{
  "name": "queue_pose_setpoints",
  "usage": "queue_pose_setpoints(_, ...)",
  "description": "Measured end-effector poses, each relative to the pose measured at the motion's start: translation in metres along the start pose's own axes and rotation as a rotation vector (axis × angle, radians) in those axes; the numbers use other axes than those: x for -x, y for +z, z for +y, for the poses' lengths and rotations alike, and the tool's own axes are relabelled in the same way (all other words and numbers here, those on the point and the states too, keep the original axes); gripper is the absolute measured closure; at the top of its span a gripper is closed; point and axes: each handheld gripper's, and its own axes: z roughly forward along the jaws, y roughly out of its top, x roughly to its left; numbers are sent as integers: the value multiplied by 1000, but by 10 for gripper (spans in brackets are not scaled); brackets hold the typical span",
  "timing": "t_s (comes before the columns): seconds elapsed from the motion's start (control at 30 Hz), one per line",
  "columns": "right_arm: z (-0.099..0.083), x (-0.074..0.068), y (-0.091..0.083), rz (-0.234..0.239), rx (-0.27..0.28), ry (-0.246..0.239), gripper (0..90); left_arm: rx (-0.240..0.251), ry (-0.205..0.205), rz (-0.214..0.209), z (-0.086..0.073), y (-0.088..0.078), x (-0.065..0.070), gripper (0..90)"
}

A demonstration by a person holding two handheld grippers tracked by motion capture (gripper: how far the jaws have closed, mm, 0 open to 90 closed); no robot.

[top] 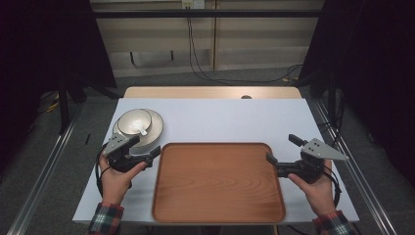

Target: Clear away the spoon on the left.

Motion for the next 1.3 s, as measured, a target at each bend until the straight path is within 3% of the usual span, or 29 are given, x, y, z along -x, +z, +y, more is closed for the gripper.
queue_pose_setpoints(0.17,0,0,0,5,0,0,4,7,15,49,-2,5,-4,116)
queue_pose_setpoints(0.33,0,-1,0,13,-5,2,5,-2,33,148,-4,9,-11,177)
queue_pose_setpoints(0.4,0,-1,0,15,-5,2,5,6,33,161,-3,11,-15,227)
queue_pose_setpoints(0.6,0,-1,1,19,-4,4,5,9,35,163,2,21,-21,278)
queue_pose_setpoints(0.8,-1,-1,1,22,-12,4,6,14,38,174,-3,30,-26,364)
queue_pose_setpoints(1.13,-1,-1,1,21,-13,1,6,1,52,224,-3,25,-27,527)
queue_pose_setpoints(1.17,-1,-1,1,25,-12,1,6,-18,44,229,-4,23,-28,542)
queue_pose_setpoints(1.3,-1,-1,1,28,-10,1,6,-19,17,224,-7,18,-31,588)
